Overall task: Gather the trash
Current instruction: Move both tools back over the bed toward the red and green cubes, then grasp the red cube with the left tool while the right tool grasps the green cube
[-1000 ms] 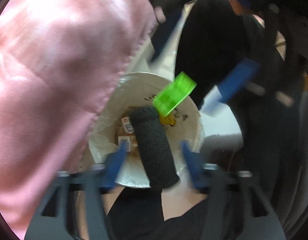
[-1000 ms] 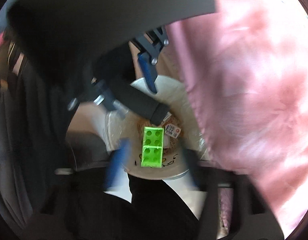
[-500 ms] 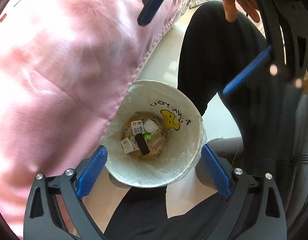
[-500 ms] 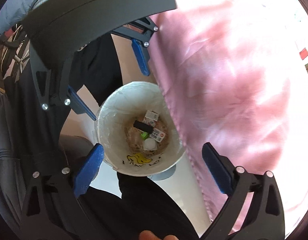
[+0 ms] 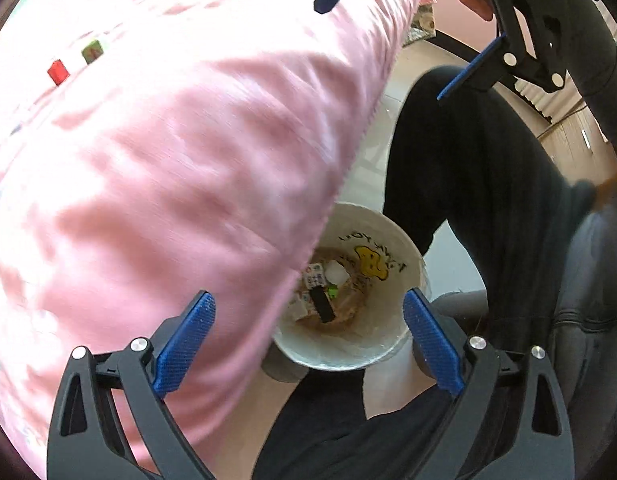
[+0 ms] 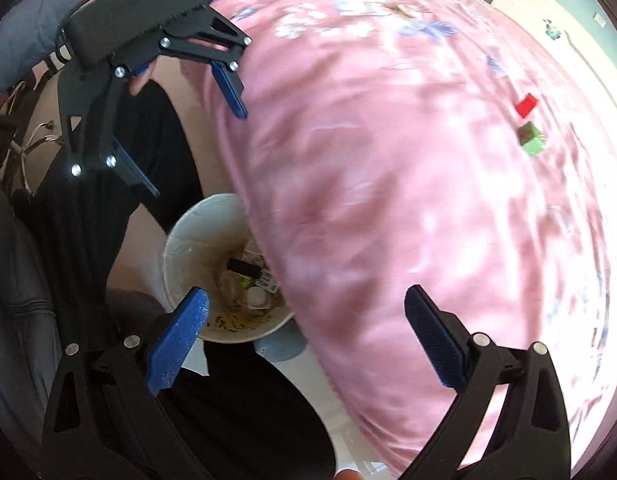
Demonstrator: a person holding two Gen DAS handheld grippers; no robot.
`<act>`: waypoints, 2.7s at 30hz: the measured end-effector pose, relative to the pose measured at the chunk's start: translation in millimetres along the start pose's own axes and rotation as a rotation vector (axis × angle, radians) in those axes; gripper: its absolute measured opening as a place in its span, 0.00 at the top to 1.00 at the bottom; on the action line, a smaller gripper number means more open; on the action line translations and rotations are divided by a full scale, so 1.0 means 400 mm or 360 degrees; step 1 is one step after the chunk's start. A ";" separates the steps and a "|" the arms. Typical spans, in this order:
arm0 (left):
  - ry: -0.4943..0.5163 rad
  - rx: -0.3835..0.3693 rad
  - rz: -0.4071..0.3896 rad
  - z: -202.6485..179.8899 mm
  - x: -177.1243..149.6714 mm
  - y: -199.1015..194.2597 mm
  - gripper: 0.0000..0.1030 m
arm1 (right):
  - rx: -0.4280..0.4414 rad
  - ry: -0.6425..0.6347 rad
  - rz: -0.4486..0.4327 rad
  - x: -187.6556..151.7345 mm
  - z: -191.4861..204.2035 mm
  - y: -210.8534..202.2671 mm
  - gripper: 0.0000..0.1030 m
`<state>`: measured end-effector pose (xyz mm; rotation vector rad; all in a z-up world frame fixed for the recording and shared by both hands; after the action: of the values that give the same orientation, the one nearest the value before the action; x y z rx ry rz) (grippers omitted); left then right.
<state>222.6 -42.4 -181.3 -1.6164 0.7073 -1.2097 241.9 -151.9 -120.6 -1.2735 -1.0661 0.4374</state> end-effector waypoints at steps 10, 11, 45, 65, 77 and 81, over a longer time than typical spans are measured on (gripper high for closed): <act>0.0031 0.0081 -0.0082 0.093 0.090 -0.108 0.06 | -0.0048 0.0021 -0.0008 0.043 -0.122 -0.082 0.06; 0.0039 0.0089 -0.0089 0.104 0.101 -0.122 0.06 | -0.0043 0.0027 -0.0012 0.042 -0.130 -0.079 0.06; -0.0057 0.0191 -0.0168 0.653 0.453 -0.060 0.06 | -0.0047 0.0099 0.0083 0.196 -0.595 0.101 0.06; -0.0109 0.0124 -0.0168 0.836 0.587 0.121 0.20 | 0.0054 0.0187 -0.0007 0.305 -0.713 0.267 0.42; -0.0068 0.0167 -0.0216 0.837 0.585 0.140 0.78 | 0.0057 0.0150 0.0015 0.324 -0.724 0.302 0.70; -0.0053 0.0149 -0.0216 0.823 0.580 0.132 0.79 | 0.0047 0.0139 0.0038 0.318 -0.718 0.295 0.70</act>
<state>614.3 -146.9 -157.7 -1.6233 0.5191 -1.2910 574.6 -176.7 -157.6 -1.2690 -0.9687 0.4102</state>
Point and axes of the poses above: each gripper's, at about its wrist camera, not at the fingertips, and y roughly the way its jaws point, z to its left, x to its top, the point moved 5 cm from there along y, roughly the way its jaws point, and after that the axes turned 5 degrees about -z, right-handed, at the moved point
